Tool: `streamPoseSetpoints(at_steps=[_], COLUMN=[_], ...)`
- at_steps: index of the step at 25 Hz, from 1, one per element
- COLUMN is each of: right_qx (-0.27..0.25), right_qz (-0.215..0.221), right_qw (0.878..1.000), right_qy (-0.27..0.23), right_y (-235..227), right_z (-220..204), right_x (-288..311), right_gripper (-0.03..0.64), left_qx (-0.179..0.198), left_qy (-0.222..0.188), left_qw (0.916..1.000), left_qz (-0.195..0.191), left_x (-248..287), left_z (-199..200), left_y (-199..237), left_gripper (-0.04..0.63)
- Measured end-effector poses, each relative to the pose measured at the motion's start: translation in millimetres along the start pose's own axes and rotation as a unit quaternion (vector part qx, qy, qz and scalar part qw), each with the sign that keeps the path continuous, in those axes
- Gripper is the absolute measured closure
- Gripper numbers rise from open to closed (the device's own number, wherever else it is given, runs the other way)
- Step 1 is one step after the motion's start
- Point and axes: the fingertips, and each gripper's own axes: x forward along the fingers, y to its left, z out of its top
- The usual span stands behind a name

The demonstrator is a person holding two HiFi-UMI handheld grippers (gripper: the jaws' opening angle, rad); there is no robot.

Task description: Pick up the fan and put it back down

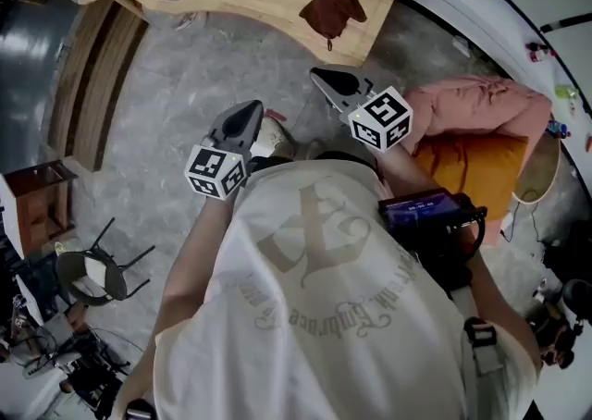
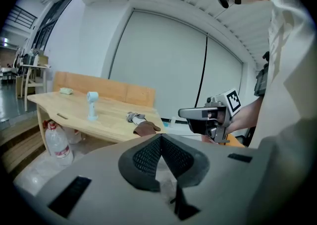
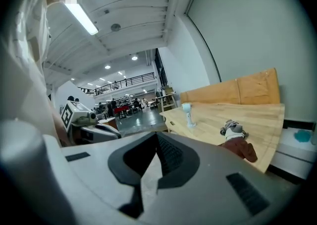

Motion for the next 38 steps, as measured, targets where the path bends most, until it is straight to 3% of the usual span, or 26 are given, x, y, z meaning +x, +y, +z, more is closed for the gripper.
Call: streamPoseSetpoints(at_steps=[12,31,38], right_qx=[-0.001,0.008,-0.002], right_qz=[-0.004,-0.014,-0.016], right_qw=[1.0,0.999,0.999], right_qy=[0.008,0.03,0.031], right_y=[-9.4,-39.2,-38.7], right_z=[13.3,21.3,43.8], right_x=[26.3,141.7,166.4], right_gripper=[0.601,0.601,0.601], left_qx=[-0.014,-0.021,-0.022], left_qy=[0.003,0.001,-0.008], left_qw=[0.9999,0.9998,0.9997], left_qz=[0.001,0.002,0.002], left_x=[-1.4,15.5,10.3], left_z=[-4.7,9.8,28.1], left_y=[21.2,147.9,173.4], left_gripper=[0.584,0.584,0.585])
